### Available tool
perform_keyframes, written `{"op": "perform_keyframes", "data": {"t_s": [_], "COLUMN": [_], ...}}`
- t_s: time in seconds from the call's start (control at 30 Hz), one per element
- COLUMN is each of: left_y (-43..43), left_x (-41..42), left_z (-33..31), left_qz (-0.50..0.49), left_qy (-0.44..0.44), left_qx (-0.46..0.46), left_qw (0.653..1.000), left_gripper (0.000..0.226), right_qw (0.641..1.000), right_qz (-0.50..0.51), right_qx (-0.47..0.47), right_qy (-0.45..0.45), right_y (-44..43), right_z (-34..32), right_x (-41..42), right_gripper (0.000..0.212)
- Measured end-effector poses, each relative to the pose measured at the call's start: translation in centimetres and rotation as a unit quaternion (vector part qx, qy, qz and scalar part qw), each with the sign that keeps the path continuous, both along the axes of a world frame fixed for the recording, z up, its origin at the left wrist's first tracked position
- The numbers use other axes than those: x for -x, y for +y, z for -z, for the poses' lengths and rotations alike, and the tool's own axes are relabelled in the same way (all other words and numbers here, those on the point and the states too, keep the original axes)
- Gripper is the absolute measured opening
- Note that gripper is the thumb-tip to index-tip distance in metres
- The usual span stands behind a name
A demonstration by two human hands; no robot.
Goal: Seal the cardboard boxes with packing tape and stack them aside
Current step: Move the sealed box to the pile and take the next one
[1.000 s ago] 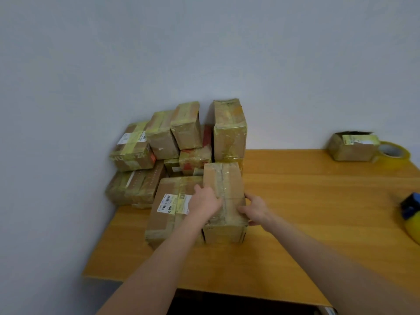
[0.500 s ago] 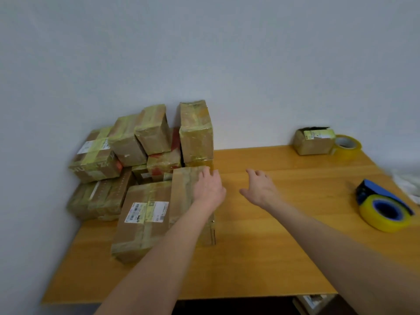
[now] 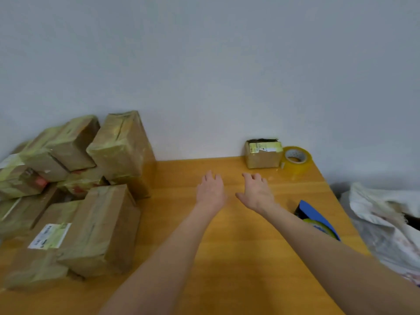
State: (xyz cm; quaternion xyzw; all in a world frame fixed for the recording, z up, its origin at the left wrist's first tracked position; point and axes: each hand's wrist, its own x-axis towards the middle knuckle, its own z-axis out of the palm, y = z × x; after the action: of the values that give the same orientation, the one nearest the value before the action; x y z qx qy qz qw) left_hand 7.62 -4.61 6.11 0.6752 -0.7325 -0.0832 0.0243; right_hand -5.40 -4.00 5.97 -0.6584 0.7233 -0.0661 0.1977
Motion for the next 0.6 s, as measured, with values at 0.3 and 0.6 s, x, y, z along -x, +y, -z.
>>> {"op": "perform_keyframes", "data": {"t_s": [0.3,0.6], "left_y": [-5.8,-15.8], "left_x": [9.4,13.1], "left_z": [1.4,4.5], "left_qz": [-0.006,-0.076], "left_qy": [0.04,0.265], "left_qx": [-0.031,-0.064], "left_qw": [0.999,0.959], "left_gripper": [0.055,0.066], "right_qw": [0.997,0.964], "right_qz": [0.055,0.174], "right_qx": [-0.012,-0.015], "right_qy": [-0.05,-0.199], "right_y": [-6.0,-15.1], "right_z": [1.1,4.4], "right_x": [9.6,14.4], "right_gripper": [0.069,0.088]}}
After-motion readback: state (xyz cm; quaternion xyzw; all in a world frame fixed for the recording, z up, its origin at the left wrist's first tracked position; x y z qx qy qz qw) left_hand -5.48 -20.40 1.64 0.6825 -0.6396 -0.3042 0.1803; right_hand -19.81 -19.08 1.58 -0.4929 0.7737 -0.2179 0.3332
